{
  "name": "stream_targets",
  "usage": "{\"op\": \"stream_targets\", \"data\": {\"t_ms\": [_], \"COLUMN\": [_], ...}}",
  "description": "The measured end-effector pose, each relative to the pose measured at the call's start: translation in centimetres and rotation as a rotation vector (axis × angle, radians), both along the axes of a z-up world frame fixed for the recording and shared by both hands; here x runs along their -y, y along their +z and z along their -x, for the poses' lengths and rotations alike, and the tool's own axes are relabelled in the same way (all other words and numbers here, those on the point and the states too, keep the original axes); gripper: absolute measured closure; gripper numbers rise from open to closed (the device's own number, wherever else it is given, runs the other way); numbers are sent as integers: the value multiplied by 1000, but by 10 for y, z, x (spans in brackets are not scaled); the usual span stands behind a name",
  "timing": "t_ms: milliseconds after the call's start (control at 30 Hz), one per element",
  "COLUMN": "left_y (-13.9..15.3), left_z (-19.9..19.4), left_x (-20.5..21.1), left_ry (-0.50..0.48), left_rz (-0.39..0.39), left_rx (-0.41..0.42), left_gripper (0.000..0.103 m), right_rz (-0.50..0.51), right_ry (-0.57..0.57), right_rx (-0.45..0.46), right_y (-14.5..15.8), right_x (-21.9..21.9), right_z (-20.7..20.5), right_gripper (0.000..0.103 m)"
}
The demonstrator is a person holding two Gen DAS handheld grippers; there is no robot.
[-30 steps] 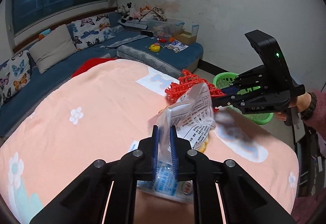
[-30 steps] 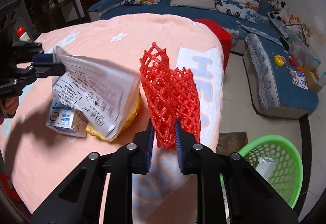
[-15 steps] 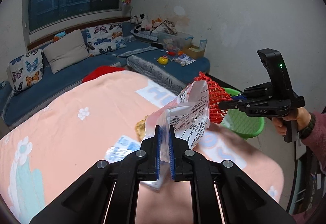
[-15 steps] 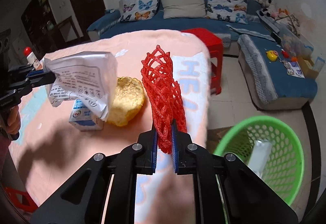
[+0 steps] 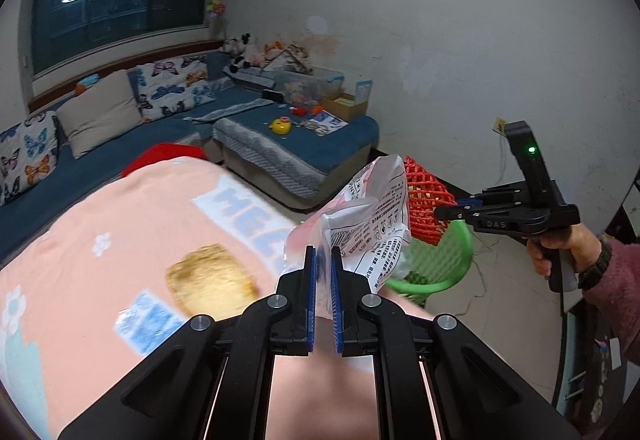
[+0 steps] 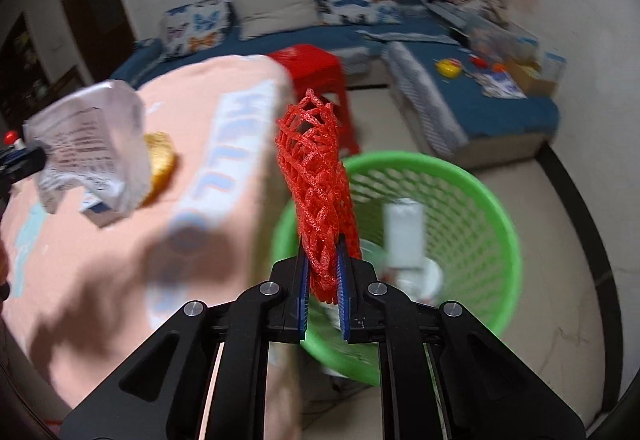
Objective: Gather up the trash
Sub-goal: 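Carry the red net to the green basket and release it with the right tool, then lower the white packet into the green basket with the left tool and open it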
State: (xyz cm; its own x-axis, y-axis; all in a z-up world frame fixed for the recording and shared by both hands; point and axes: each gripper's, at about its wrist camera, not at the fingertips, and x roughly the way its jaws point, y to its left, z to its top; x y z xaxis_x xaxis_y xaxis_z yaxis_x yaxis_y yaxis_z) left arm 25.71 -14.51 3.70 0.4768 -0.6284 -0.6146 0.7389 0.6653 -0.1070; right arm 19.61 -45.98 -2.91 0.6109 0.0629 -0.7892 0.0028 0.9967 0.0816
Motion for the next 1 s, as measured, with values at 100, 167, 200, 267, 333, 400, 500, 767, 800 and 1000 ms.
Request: {"op": "stream_targets", "data": {"t_ms": [100, 167, 200, 267, 333, 400, 500, 767, 800, 1000], "left_y": [-2, -5, -6, -8, -9, -12, -18, -36, -38, -52], "left_z": [5, 7, 7, 6, 7, 5, 2, -4, -4, -13], "left_x": [21, 38, 45, 59, 69, 81, 99, 133, 137, 158], "left_ry": [-24, -40, -47, -54, -59, -60, -62, -54, -52, -42], "left_rz": [-12, -16, -17, -23, -27, -30, -41, -79, -82, -102], "left_rx": [4, -3, -9, -13, -21, -28, -43, -73, -79, -116], "left_gripper": [96, 96, 96, 96, 96, 96, 96, 96, 96, 96], "right_rz": [-1, -8, -11, -19, -31, -45, -67, -87, -89, -98], "right_ry": [-46, -73, -82, -104, -132, -156, -179, -200, -200, -212], "right_rx": [-13, -20, -24, -30, -29, -24, -25, -1, 1, 20], "right_y": [-7, -12, -14, -18, -22, -24, -27, -27, -27, -23], "right_x": [20, 32, 36, 46, 55, 64, 75, 88, 89, 98], "right_z": [7, 11, 13, 15, 17, 18, 19, 26, 28, 38], "right_gripper": [91, 91, 91, 90, 89, 88, 87, 62, 60, 52]}}
